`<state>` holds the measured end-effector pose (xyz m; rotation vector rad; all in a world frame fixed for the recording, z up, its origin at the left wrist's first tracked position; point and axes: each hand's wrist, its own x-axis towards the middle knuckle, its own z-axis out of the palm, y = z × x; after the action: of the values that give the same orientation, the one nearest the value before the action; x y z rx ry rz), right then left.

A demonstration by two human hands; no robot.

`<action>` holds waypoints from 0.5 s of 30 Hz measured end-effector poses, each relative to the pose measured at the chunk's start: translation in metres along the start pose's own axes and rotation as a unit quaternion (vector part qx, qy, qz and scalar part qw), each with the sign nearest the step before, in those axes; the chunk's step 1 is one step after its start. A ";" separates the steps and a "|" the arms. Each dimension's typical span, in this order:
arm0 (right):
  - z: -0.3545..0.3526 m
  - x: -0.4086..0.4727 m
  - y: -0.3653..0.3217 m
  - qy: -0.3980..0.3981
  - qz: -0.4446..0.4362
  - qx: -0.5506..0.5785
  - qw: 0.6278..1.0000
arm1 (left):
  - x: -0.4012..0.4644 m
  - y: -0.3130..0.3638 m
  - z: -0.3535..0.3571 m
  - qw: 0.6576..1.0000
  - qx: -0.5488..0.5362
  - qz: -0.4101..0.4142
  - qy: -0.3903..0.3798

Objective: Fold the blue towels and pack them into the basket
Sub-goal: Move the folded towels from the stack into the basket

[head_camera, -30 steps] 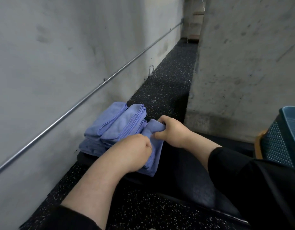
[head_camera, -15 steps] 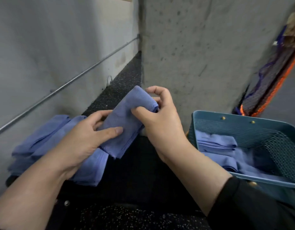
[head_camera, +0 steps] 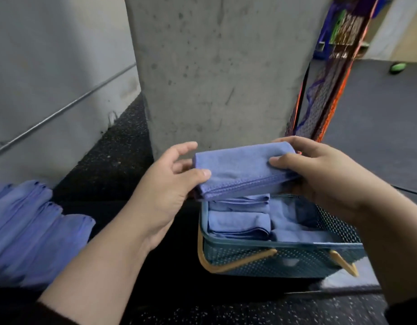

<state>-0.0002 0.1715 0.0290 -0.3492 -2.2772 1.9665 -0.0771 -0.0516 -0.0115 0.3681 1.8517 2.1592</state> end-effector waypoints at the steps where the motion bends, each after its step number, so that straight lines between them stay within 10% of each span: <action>1: -0.009 0.002 0.009 0.009 0.015 -0.011 1.000 | 0.003 -0.007 0.007 0.997 0.075 0.015 0.006; 6: -0.026 0.022 0.046 0.061 0.056 -0.209 0.975 | 0.014 -0.024 0.010 0.909 0.402 0.068 0.093; 15: -0.017 0.037 0.062 0.009 0.097 -0.148 0.984 | 0.020 -0.031 -0.010 0.910 0.412 -0.035 0.040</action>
<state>-0.0259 0.2051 -0.0318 -0.6365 -2.6162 1.6873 -0.0981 -0.0485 -0.0437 0.3593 2.7016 1.2482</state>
